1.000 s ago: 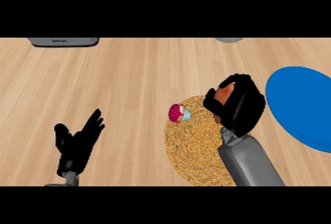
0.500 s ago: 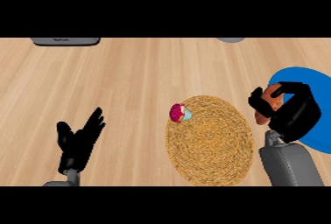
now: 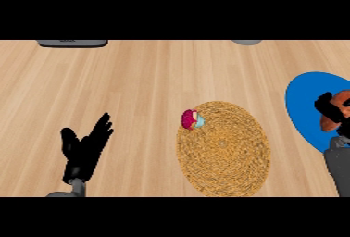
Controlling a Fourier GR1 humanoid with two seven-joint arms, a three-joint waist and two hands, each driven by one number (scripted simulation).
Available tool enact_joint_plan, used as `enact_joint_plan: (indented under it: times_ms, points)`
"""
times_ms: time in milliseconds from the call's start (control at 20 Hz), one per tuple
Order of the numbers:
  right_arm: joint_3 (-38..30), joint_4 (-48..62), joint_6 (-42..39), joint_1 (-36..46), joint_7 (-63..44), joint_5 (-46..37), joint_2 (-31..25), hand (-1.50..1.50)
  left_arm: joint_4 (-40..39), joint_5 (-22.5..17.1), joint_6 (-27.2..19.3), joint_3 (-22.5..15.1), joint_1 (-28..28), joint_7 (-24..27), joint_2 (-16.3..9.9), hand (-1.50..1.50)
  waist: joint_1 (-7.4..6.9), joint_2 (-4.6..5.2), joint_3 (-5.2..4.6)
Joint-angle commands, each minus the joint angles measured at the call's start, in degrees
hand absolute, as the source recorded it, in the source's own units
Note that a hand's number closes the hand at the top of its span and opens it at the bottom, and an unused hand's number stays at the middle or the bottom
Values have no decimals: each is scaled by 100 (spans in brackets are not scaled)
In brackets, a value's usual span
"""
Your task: Pick the sweet potato from the placemat and place it in the plate
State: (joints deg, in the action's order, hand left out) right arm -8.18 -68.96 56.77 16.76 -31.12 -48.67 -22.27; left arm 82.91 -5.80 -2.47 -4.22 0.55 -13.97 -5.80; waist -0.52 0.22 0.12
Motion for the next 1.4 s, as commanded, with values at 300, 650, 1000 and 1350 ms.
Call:
enact_joint_plan:
  times_ms: [300, 650, 1000, 1350]
  points:
    - [-935, 2344, -62, 895, 3122, 2780, -855, 150, -216, -10, 101, 78, -44, 193, 34, 0, -74, 20, 8]
    - [-1041, 3982, -2146, 1293, 2479, 2773, -1424, -150, -251, 143, 1, -102, -150, 225, 184, 0, -221, 84, 20]
    - [-1965, 4169, -2090, 1321, 4863, 3768, -947, -150, -210, 184, -85, -151, -115, 214, 295, 0, -150, 72, 33]
    - [-3195, 4403, -2560, 1263, 6210, 4927, -1181, -150, -202, 121, 46, -34, 8, 303, 152, 0, -86, 50, 20]
